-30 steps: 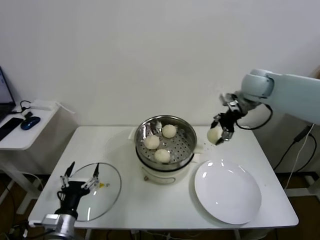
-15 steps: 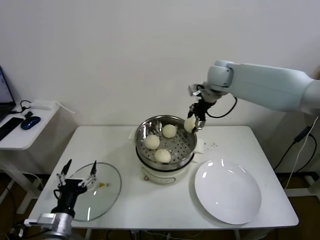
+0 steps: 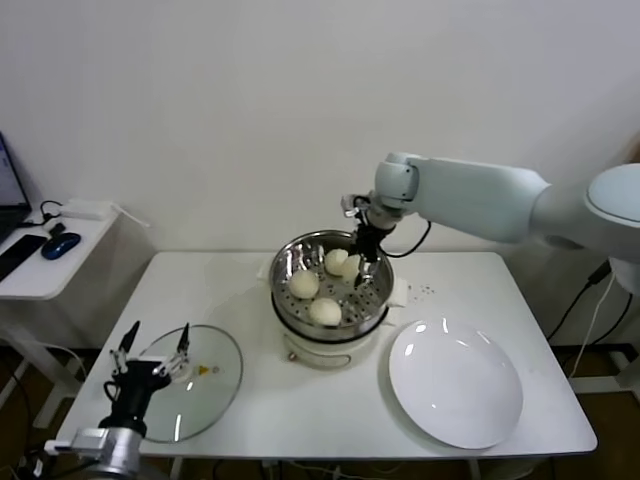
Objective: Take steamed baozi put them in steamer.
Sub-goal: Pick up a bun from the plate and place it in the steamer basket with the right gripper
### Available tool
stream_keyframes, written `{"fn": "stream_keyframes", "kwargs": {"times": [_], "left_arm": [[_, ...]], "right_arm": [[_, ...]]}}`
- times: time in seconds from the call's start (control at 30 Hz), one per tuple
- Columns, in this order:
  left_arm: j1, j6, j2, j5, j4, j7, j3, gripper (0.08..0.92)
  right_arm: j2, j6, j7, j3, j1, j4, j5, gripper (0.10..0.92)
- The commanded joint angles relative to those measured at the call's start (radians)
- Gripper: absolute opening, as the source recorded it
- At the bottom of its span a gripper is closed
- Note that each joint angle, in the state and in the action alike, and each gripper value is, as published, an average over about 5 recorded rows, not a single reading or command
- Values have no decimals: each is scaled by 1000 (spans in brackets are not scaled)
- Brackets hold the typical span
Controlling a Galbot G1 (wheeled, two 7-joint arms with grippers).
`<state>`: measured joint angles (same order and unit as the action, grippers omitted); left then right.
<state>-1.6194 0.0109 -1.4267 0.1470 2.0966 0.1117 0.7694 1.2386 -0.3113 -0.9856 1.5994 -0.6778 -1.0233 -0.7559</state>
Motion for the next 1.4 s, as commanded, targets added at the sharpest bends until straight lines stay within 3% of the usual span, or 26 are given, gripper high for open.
{"fn": "stream_keyframes", "kwargs": {"times": [0.03, 1.17, 1.4], "left_arm": [[-1, -1, 0, 2, -2, -6, 0, 823], [-1, 1, -2, -1, -12, -6, -3, 823], [1, 0, -5, -2, -13, -6, -5, 823]], "right_arm": [[6, -26, 43, -11, 66, 19, -21, 729], [-33, -37, 65, -8, 85, 2, -34, 729], [-34, -34, 65, -14, 85, 5, -36, 805]]}}
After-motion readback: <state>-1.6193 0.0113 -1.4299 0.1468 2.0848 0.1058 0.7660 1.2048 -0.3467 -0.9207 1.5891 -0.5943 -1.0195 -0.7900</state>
